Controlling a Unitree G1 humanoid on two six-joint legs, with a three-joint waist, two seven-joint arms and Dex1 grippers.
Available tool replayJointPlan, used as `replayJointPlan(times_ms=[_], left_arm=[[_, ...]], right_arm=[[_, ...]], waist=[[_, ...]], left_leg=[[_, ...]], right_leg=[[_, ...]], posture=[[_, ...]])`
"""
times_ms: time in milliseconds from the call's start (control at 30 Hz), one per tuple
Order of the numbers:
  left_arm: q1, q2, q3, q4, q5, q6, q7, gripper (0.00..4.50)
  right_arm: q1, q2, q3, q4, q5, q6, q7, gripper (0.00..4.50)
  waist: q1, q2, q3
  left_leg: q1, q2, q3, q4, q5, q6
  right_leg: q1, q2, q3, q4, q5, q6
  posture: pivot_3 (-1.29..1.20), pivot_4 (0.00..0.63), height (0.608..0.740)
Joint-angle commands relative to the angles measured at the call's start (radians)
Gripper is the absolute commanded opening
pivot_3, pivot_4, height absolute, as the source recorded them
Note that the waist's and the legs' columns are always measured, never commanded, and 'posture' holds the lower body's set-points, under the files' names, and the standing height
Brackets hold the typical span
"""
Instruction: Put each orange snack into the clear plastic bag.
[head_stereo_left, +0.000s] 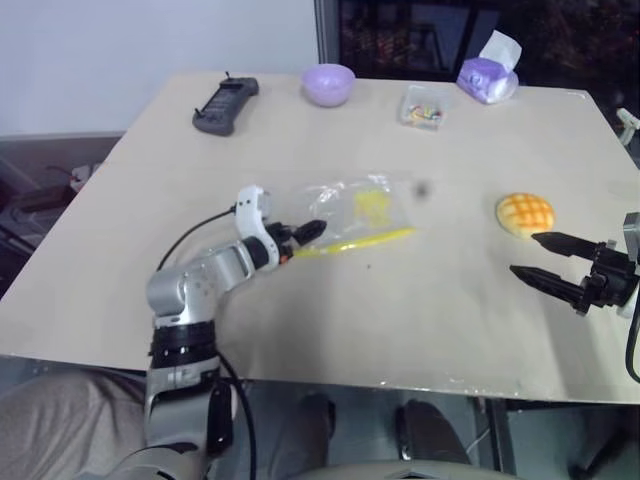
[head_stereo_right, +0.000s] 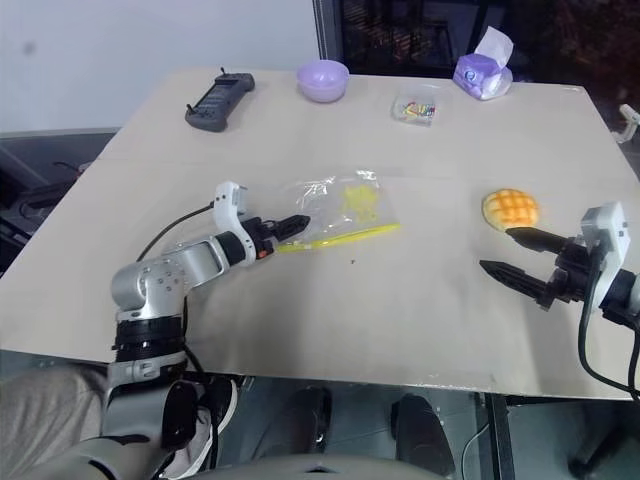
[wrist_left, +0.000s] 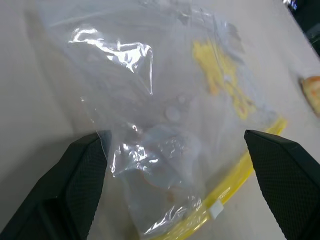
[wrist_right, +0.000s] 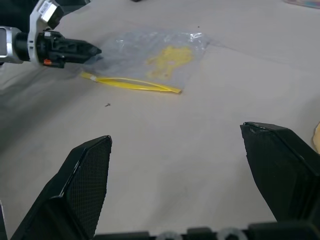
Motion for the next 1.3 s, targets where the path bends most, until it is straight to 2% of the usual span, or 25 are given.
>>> replayJointPlan(times_ms=[33,167,333,367,500,633,800,1033,1167,1300], left_arm=[[-0.009,-0.044,0.01,0.083,-0.005,0.051,0.046,4.01],[-0.039,-0.068,0.038,0.12,-0.01,0.062,0.068,2.52],[-0.05,-0.071,0.039,0.138,-0.006,0.062,0.064,0.16],[-0.05,-0.072,0.039,0.141,-0.006,0.061,0.06,0.02],[-0.048,-0.085,0.052,0.143,-0.011,0.005,0.036,0.02],[-0.069,-0.157,0.168,0.053,-0.18,0.065,0.035,0.02],[-0.062,-0.224,0.246,-0.064,-0.377,0.162,0.09,0.02],[-0.031,-0.231,0.252,-0.112,-0.48,0.177,0.175,0.02],[-0.031,-0.224,0.249,-0.105,-0.525,0.169,0.195,0.02],[-0.028,-0.215,0.239,-0.089,-0.542,0.158,0.211,0.02]], right_arm=[[-0.021,-0.004,-0.024,-0.02,0.012,-0.014,-0.006,4.5],[-0.025,-0.002,-0.022,-0.014,0.007,-0.019,-0.004,4.5],[-0.021,0.0,-0.029,-0.018,0.005,-0.023,-0.008,4.5],[-0.022,0.001,-0.029,-0.017,0.005,-0.024,-0.009,4.5],[-0.016,0.006,-0.027,-0.02,0.004,-0.03,-0.015,4.5],[-0.019,0.011,-0.008,-0.021,-0.001,-0.032,-0.022,4.5],[-0.048,0.029,0.038,-0.022,-0.021,-0.041,-0.044,4.5],[-0.097,0.077,0.12,-0.043,-0.055,-0.049,-0.082,4.5],[-0.155,0.14,0.27,-0.066,-0.188,-0.112,-0.16,4.5],[-0.245,0.208,0.501,0.035,-0.483,-0.307,-0.245,4.5]], waist=[[0.0,0.0,0.0],[0.0,0.0,0.0],[-0.001,0.0,0.0],[-0.002,0.0,0.0],[-0.002,0.0,0.0],[-0.004,-0.002,0.001],[-0.015,-0.004,0.002],[-0.014,-0.004,0.002],[-0.016,-0.004,0.002],[-0.018,-0.004,0.002]], left_leg=[[0.001,0.0,0.0,0.0,0.0,0.0],[0.002,0.0,-0.001,0.0,0.0,0.0],[0.001,0.0,-0.001,0.0,0.0,0.0],[0.001,0.0,-0.001,0.0,0.0,0.0],[0.001,0.0,-0.001,0.0,0.0,0.0],[0.0,0.0,-0.002,0.0,0.0,0.0],[-0.003,0.0,-0.002,0.0,0.0,0.0],[-0.002,0.0,0.0,0.0,0.0,0.0],[-0.002,0.0,0.0,0.0,0.0,-0.001],[-0.002,0.001,0.0,0.0,0.002,-0.003]], right_leg=[[0.001,0.0,0.0,0.0,0.0,0.0],[0.002,0.0,-0.001,0.0,0.0,0.0],[0.002,0.0,-0.001,-0.001,0.0,0.0],[0.002,0.0,-0.001,-0.001,0.0,0.0],[0.002,0.0,-0.001,-0.001,0.0,0.0],[0.002,0.0,-0.002,-0.002,0.0,0.0],[-0.001,0.0,-0.002,-0.002,0.0,0.0],[-0.002,0.0,0.0,-0.001,0.0,0.0],[-0.002,0.0,0.0,-0.001,0.0,0.0],[-0.003,0.001,0.001,-0.001,0.0,0.0]], posture=[[0.0,0.15,0.74],[0.0,0.15,0.74],[0.0,0.15,0.74],[0.0,0.15,0.74],[0.0,0.15,0.74],[0.0,0.15,0.74],[0.0,0.15,0.74],[0.0,0.15,0.74],[0.0,0.15,0.74],[0.0,0.15,0.74]])
